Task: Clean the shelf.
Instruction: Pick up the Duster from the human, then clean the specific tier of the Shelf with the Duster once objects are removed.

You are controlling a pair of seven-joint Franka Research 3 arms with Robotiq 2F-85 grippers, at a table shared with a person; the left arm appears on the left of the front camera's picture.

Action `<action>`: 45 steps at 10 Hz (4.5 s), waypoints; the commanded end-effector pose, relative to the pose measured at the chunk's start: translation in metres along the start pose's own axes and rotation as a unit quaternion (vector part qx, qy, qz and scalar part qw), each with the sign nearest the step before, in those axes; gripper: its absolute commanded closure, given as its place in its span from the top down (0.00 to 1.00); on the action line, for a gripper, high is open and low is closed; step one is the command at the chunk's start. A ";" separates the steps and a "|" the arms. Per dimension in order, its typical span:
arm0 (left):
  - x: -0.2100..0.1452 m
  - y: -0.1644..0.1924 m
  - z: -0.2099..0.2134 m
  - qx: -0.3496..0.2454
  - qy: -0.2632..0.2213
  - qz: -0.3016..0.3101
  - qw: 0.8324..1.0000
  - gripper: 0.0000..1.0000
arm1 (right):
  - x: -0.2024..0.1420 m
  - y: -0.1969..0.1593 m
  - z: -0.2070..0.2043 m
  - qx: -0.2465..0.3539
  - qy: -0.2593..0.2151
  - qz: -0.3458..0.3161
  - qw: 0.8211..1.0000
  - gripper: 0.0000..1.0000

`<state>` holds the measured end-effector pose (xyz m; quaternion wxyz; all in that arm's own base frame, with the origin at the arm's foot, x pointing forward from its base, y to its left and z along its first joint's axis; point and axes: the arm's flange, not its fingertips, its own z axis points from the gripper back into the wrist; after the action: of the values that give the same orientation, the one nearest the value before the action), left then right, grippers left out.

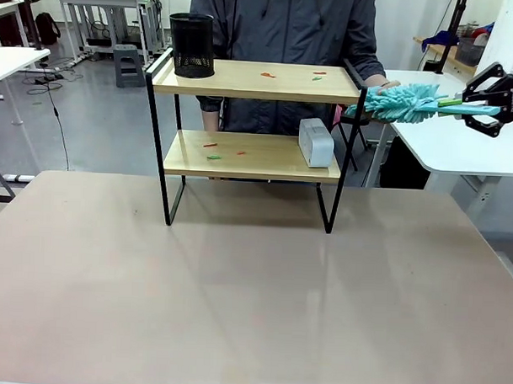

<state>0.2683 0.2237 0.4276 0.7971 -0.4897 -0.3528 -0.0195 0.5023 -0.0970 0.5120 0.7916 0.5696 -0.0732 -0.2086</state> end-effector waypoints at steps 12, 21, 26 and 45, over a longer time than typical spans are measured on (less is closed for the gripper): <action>0.002 0.000 0.000 -0.007 -0.008 -0.012 1.000 1.00 | -0.283 -0.052 0.190 -0.121 0.058 0.326 0.936 0.00; 0.002 0.000 0.000 -0.007 -0.008 -0.012 1.000 1.00 | -0.283 -0.052 0.190 -0.121 0.058 0.326 0.936 0.00; 0.002 0.000 0.000 -0.007 -0.008 -0.012 1.000 1.00 | -0.283 -0.052 0.190 -0.121 0.058 0.326 0.936 0.00; 0.002 0.000 0.000 -0.007 -0.008 -0.012 1.000 1.00 | -0.248 0.076 -0.163 -0.327 -0.006 0.484 0.812 0.12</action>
<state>0.2687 0.2253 0.4274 0.7975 -0.4887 -0.3532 -0.0208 0.3362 0.1596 0.5503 0.9245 0.1715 -0.2668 0.2116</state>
